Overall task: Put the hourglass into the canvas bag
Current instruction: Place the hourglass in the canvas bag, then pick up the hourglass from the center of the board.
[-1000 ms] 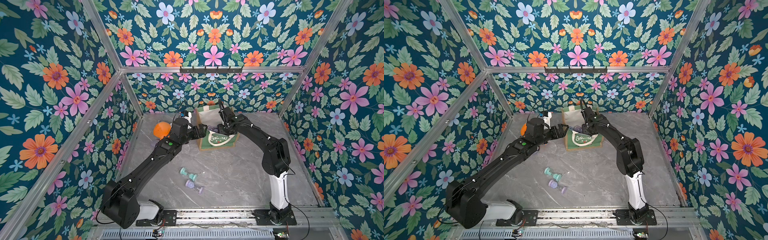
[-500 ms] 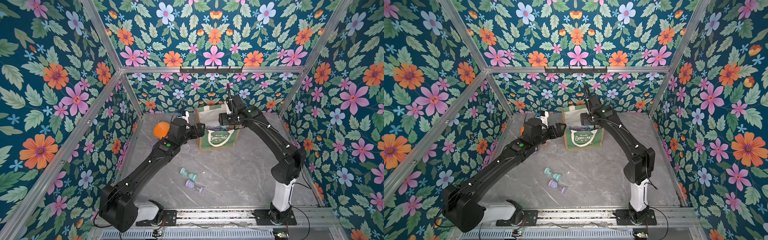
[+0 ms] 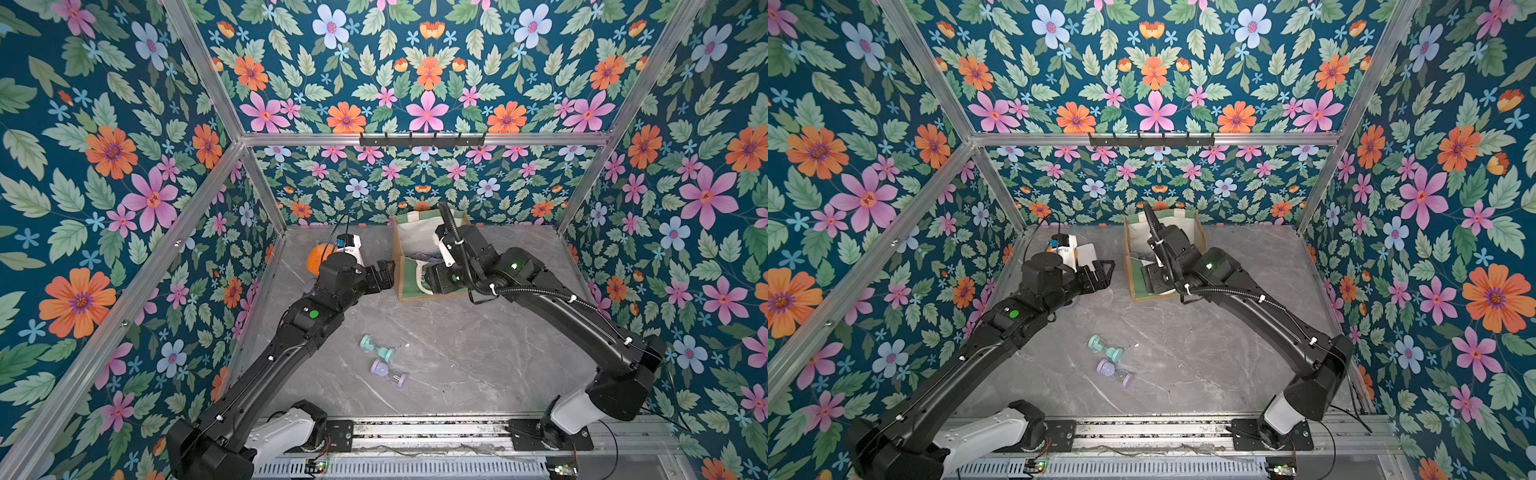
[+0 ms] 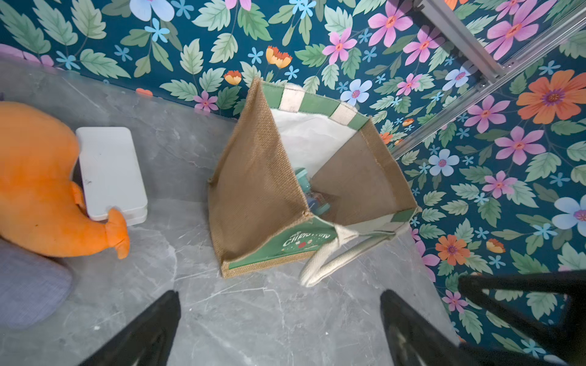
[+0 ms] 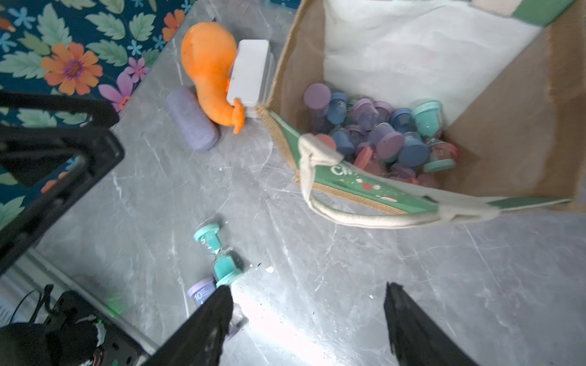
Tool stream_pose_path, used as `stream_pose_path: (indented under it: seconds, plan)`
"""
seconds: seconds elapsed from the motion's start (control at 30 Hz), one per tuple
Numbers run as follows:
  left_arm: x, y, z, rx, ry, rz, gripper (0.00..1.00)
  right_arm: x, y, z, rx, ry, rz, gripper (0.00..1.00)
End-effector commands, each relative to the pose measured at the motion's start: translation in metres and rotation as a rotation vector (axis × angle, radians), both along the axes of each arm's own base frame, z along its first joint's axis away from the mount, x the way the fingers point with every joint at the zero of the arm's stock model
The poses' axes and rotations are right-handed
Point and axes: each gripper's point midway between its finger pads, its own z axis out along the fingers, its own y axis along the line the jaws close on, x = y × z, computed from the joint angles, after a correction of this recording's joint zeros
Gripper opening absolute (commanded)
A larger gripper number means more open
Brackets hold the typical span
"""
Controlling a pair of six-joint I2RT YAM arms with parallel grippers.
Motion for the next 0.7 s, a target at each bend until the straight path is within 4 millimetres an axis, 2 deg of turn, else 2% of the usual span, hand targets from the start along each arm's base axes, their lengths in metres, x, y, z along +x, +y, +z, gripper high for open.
stream_pose_path:
  seconds: [0.0, 0.2, 0.4, 0.47, 0.5, 0.67]
  plan:
    - [-0.014, 0.016, -0.014, 0.053, 0.036, 0.03, 1.0, -0.016, 0.011, -0.016, -0.009, -0.005, -0.007, 0.77]
    - [-0.04, 0.041, -0.037, 0.105, 0.099, 0.073, 1.0, -0.06, 0.049, -0.071, 0.008, 0.067, 0.058, 0.77]
    - [-0.059, 0.058, -0.061, 0.128, 0.165, 0.112, 1.0, -0.086, 0.076, -0.128, -0.04, 0.14, 0.098, 0.77]
    - [-0.064, 0.063, -0.069, 0.113, 0.175, 0.134, 1.0, -0.094, 0.087, -0.14, -0.02, 0.171, 0.126, 0.77]
    - [-0.066, 0.065, -0.071, 0.099, 0.174, 0.143, 1.0, -0.099, 0.093, -0.159, -0.038, 0.201, 0.144, 0.76]
    - [-0.072, 0.075, -0.084, 0.095, 0.189, 0.189, 1.0, -0.115, 0.105, -0.197, -0.079, 0.238, 0.176, 0.76]
